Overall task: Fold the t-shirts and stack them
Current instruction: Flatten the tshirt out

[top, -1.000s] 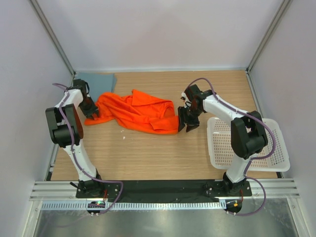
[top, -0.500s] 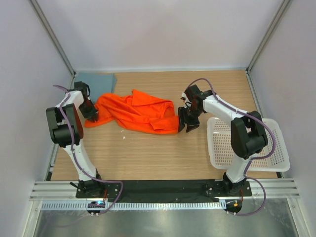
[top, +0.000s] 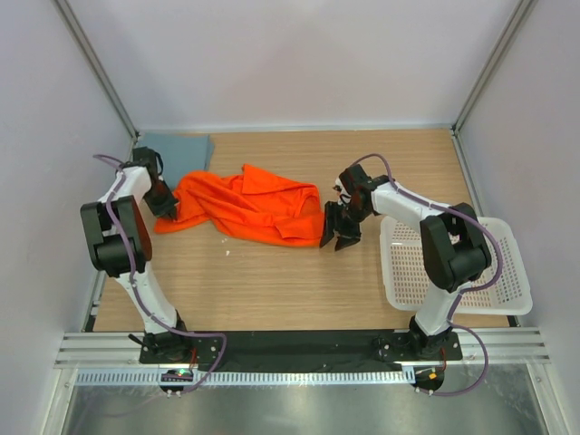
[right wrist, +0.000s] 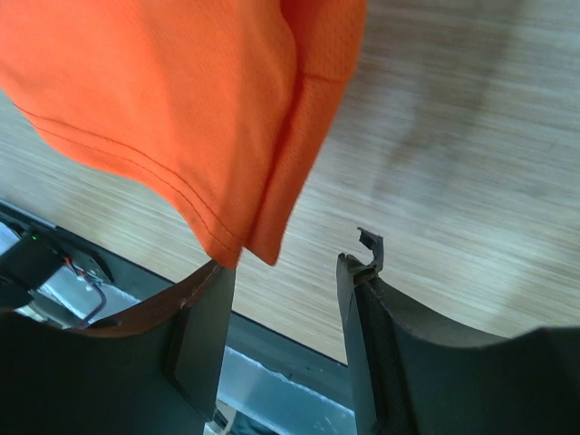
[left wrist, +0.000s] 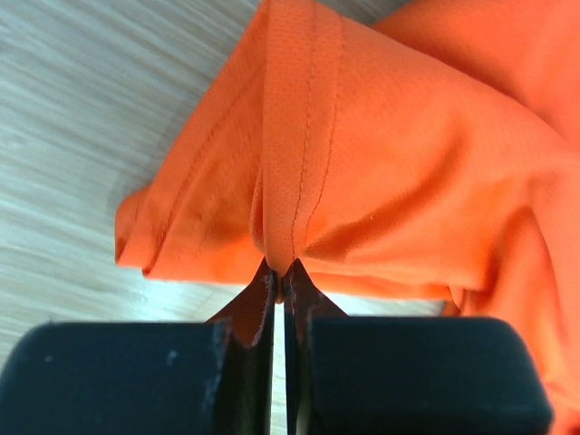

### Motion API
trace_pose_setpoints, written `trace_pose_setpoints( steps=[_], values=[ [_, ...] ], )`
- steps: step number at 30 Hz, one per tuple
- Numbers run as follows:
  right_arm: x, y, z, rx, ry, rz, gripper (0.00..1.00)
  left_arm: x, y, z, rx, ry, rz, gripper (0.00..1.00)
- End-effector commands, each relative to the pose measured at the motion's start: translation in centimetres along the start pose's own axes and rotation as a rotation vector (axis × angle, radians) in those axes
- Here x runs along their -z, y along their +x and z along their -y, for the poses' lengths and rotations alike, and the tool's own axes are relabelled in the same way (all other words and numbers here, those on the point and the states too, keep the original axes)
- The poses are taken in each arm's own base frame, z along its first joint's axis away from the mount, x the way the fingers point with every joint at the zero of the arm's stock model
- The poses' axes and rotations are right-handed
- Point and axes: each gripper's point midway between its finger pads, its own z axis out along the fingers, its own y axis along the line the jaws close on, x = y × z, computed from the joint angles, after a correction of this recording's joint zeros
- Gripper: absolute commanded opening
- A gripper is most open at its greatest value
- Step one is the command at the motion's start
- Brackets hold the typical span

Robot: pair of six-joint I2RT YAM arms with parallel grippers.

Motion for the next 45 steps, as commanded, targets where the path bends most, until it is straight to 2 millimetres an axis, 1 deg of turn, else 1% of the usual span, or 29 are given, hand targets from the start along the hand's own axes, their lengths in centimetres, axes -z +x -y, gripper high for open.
trace_pose_setpoints(
  steps=[1, 2, 5, 7, 8, 10, 12, 15, 16, 18, 21, 23, 25, 28, 30, 33, 42, 45],
  values=[
    [1.4, -2.4, -2.4, -0.013, -0.071, 0.107, 0.56, 2.7, -0.2, 0.9, -0.017, 0.059, 0.045, 0.0],
    [2.1, -2.8, -2.7, -0.008, -0.066, 0.13, 0.56, 2.8, -0.1, 0.9, -0.017, 0.062, 0.047, 0.0],
    [3.5, -3.3, -3.3, 0.002, -0.063, 0.155, 0.61, 3.1, -0.1, 1.1, -0.014, 0.077, 0.055, 0.0],
    [3.1, -3.2, -3.0, -0.006, -0.05, 0.131, 0.61, 3.3, 0.0, 1.3, -0.016, 0.08, 0.057, 0.0],
    [3.1, -3.5, -3.1, -0.005, -0.047, 0.135, 0.61, 3.3, 0.0, 1.4, -0.016, 0.083, 0.057, 0.0],
    [2.9, -3.6, -3.0, -0.011, -0.038, 0.13, 0.58, 3.5, 0.0, 1.6, -0.016, 0.089, 0.058, 0.0],
    [3.3, -3.9, -3.2, -0.005, -0.038, 0.149, 0.54, 3.7, 0.0, 1.7, -0.017, 0.091, 0.064, 0.0],
    [4.4, -5.0, -3.4, 0.013, -0.02, 0.195, 0.54, 4.0, -0.1, 2.1, -0.022, 0.1, 0.067, 0.0],
    [4.6, -4.9, -3.5, 0.019, -0.012, 0.191, 0.54, 4.0, -0.2, 2.1, -0.021, 0.101, 0.068, 0.0],
    [4.7, -5.5, -3.5, 0.027, 0.0, 0.191, 0.53, 3.9, -0.2, 2.2, -0.022, 0.102, 0.064, 0.0],
    [4.3, -5.7, -3.5, 0.032, 0.005, 0.18, 0.52, 3.8, -0.1, 2.4, -0.023, 0.103, 0.06, 0.0],
    [4.1, -5.7, -4.0, 0.037, -0.025, 0.171, 0.5, 3.7, 0.0, 2.5, -0.026, 0.1, 0.058, 0.0],
    [3.5, -5.6, -4.1, 0.028, -0.037, 0.149, 0.49, 3.7, -0.1, 2.5, -0.028, 0.101, 0.059, 0.0],
    [3.0, -5.2, -3.8, 0.015, -0.033, 0.127, 0.47, 3.6, 0.0, 2.5, -0.027, 0.097, 0.058, 0.0],
    [2.8, -4.9, -3.3, 0.008, -0.014, 0.124, 0.46, 3.6, 0.1, 2.4, -0.027, 0.096, 0.055, 0.0],
    [2.5, -4.5, -3.2, 0.003, -0.026, 0.114, 0.46, 3.6, 0.2, 2.4, -0.029, 0.094, 0.053, 0.0],
    [1.3, -4.3, -3.1, -0.015, -0.043, 0.09, 0.45, 3.8, 0.0, 2.5, -0.032, 0.097, 0.059, 0.0],
    [1.0, -4.1, -2.9, -0.022, -0.041, 0.08, 0.43, 3.9, -0.2, 2.4, -0.029, 0.098, 0.064, 0.0]
  ],
)
